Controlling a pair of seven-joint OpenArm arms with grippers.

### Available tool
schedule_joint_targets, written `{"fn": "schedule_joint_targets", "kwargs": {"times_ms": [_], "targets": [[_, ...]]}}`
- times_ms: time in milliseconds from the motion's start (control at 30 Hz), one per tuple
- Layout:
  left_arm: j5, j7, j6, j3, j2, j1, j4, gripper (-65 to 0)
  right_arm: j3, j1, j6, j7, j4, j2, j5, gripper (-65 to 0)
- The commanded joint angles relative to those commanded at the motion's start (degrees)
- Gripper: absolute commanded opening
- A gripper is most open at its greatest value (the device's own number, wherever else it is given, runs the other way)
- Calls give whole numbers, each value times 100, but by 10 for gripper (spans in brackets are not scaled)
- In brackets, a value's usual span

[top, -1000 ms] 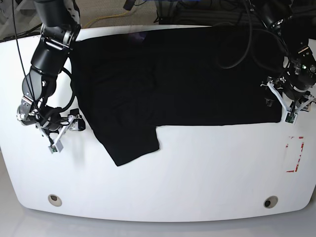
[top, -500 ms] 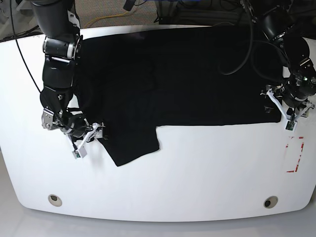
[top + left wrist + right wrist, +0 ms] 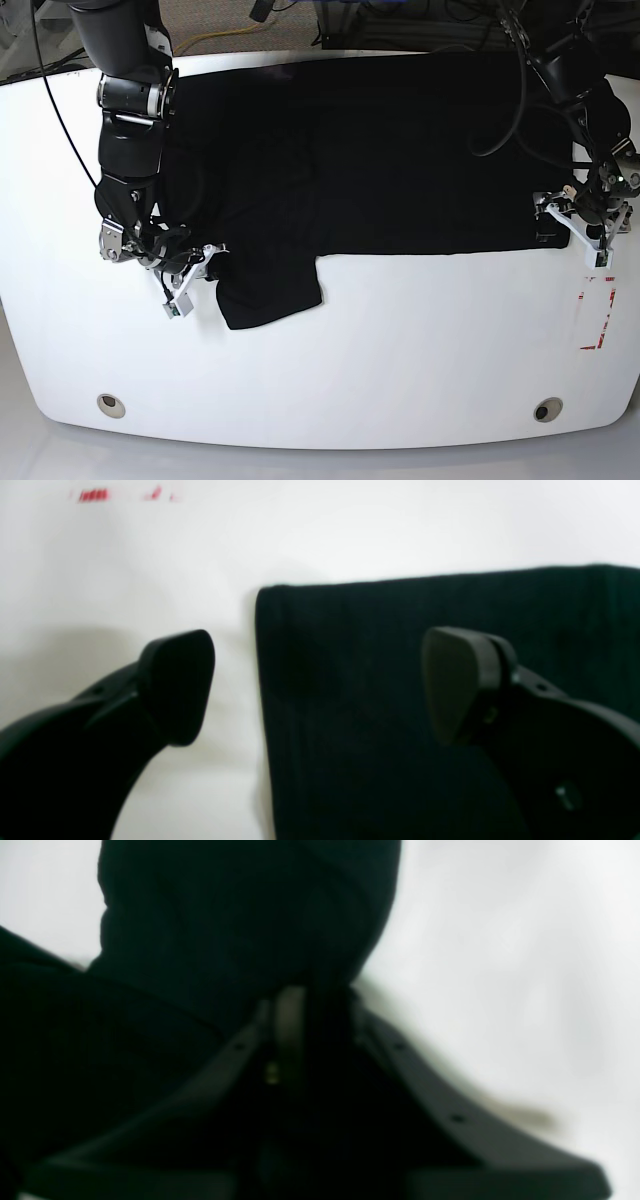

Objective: Fold the T-shirt properly
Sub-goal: 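Move both grippers down along the folded shirt's sides and grasp its edges, then fold the shirt lengthwise with both grippers, lifting its edge over the middle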

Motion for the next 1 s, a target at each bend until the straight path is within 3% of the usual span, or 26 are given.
{"fn": "schedule_joint_targets", "kwargs": {"times_ms": [133,400,700,867,1000], "targets": [[0,-149,141,0,-149,-202,-484,-25,0,0,0,0,0,9,0,-620],[-9,-264,97,18,-325,-554,-1345,-42,0,-9,0,0,9,0,0,-621],[-44,-264,79,624,-360,-686,-1758,-319,0,35,0,-18,18,-9,9,-621],[-18,-281,123,624,-352,-695,-1758,-649,9,70,0,-26,26,35,18,-650],[-35,-290,123,633,-343,-774,-1618,-650,0,220,0,-26,26,44,9,-650]]}}
